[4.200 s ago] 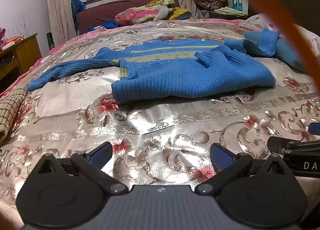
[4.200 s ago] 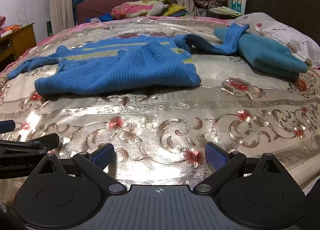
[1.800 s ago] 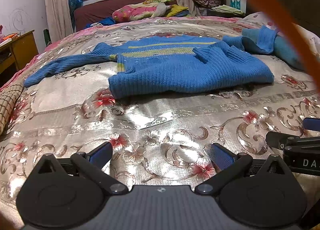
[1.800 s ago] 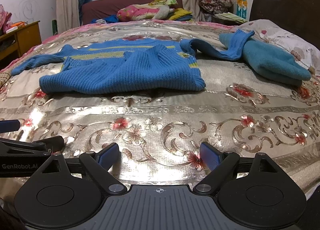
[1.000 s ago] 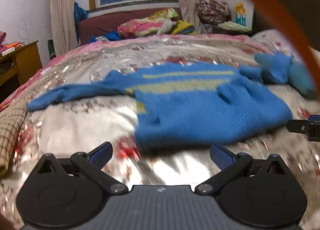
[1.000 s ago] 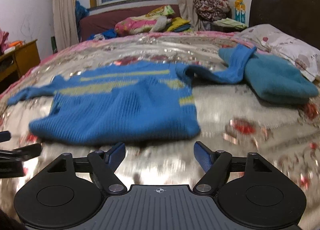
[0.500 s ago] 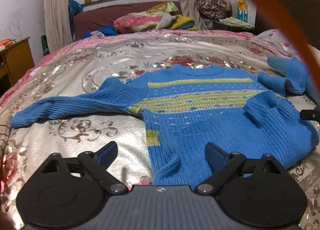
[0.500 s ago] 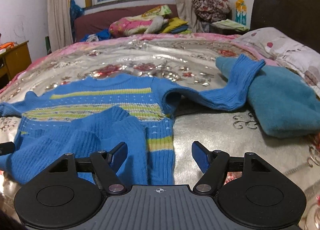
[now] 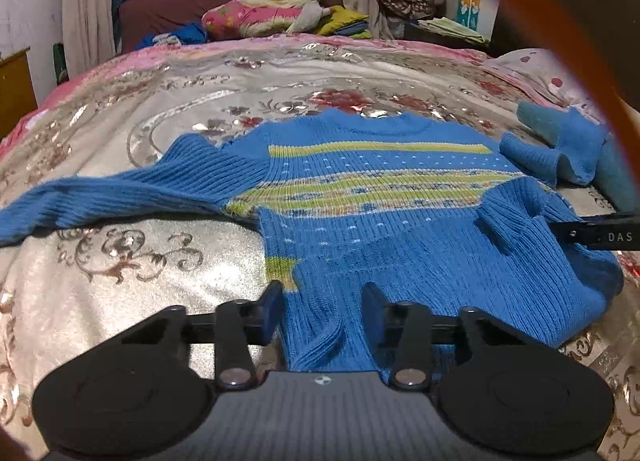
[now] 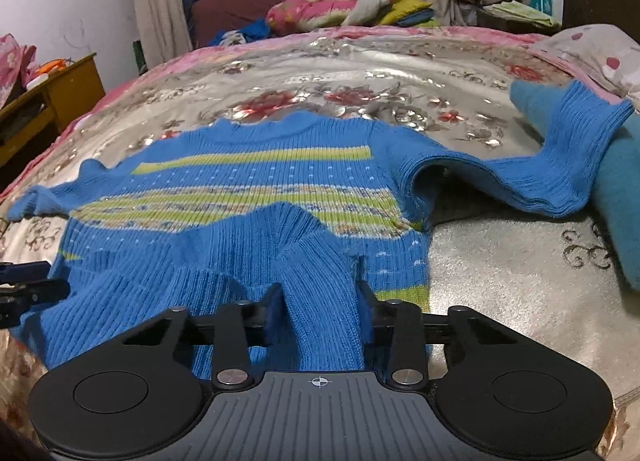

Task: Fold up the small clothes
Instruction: 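Pull the hem with both grippers to stretch the sweater body straight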

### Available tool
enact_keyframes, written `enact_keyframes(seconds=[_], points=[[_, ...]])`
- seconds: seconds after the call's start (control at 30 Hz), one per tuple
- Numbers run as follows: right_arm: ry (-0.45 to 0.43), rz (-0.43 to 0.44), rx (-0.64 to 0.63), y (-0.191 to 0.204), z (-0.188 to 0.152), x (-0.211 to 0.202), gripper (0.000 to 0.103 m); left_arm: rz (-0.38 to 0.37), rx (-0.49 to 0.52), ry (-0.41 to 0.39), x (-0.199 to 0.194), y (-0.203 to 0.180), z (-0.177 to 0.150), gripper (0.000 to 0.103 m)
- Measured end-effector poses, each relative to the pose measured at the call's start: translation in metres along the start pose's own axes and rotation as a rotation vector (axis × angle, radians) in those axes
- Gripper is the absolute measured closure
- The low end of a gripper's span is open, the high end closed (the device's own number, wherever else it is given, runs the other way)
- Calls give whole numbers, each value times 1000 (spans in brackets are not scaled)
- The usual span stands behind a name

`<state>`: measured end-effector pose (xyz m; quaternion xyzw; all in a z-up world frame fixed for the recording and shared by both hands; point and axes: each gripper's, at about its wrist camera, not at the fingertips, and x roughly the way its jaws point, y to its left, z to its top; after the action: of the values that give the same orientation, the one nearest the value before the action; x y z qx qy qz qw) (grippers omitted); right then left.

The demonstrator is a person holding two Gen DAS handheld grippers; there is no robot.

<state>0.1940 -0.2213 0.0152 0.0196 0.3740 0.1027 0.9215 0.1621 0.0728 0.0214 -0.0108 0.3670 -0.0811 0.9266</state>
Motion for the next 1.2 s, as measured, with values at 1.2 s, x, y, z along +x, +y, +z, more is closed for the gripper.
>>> enact_keyframes(seconds=[1.2], points=[[114,29,-228,-12,-88,-176,89,-196,-187,12,-132,53,-97,91]])
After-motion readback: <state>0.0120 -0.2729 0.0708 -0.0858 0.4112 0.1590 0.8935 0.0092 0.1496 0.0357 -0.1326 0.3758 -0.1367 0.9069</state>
